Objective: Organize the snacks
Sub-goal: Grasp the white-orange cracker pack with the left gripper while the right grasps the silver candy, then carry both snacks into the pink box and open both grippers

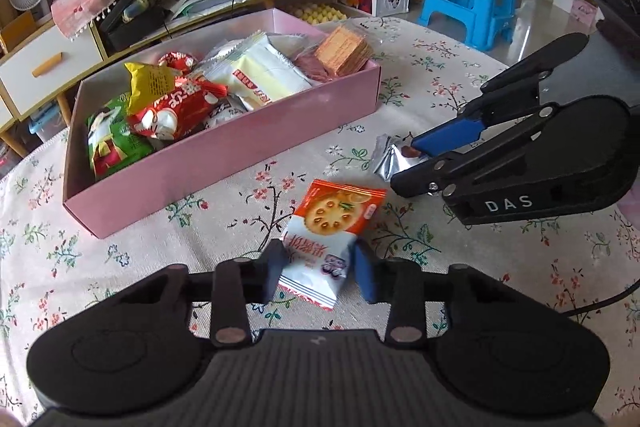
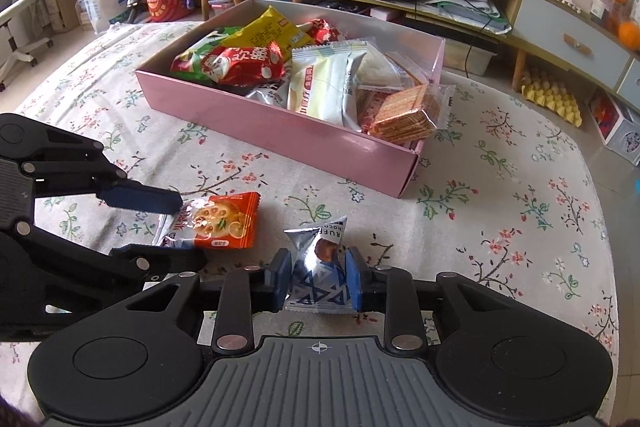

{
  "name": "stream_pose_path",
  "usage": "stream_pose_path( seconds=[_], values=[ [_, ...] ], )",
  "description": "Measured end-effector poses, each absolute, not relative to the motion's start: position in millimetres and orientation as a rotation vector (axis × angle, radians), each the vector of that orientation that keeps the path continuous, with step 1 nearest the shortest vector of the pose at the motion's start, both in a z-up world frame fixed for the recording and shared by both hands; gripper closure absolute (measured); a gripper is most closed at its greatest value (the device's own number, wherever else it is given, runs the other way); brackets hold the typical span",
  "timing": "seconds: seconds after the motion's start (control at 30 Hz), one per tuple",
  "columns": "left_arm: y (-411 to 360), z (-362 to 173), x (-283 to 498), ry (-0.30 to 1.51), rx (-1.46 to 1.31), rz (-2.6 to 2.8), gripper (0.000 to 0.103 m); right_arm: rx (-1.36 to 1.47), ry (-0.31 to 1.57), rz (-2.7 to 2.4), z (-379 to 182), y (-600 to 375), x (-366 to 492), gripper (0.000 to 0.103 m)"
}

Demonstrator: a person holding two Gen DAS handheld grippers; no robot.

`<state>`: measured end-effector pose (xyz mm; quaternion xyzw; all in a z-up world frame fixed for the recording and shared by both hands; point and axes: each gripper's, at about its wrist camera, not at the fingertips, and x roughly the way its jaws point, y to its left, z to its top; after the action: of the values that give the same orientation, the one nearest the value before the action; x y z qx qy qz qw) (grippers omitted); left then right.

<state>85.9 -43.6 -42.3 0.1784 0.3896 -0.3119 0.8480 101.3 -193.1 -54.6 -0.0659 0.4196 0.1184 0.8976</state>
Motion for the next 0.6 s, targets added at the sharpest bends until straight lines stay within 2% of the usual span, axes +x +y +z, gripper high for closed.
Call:
stream_pose_path(
  seconds=[0.17, 0.2, 0.23, 0.43, 0.53, 0.6],
  values=[
    [-45, -39, 85, 0.808, 0.378, -0.639, 0.074, -0.113, 0.863, 0.248, -50, -193, 102, 0.080],
    [-45, -38, 85, 0.806, 0.375, -0.633, 0.075, -0.107, 0.864, 0.251, -50, -193, 102, 0.082],
    [-44, -37, 86, 0.804, 0.371, -0.627, 0.076, -0.098, 0.867, 0.251, -49, -194, 103, 0.090],
    [-40, -30, 89, 0.792, 0.331, -0.597, 0.082, -0.014, 0.888, 0.242, -47, -203, 107, 0.090],
    [-39, -27, 91, 0.780, 0.315, -0.587, 0.086, 0.016, 0.885, 0.257, -43, -207, 106, 0.081],
    [-38, -26, 92, 0.776, 0.305, -0.579, 0.087, 0.027, 0.892, 0.257, -44, -208, 106, 0.080]
  ],
)
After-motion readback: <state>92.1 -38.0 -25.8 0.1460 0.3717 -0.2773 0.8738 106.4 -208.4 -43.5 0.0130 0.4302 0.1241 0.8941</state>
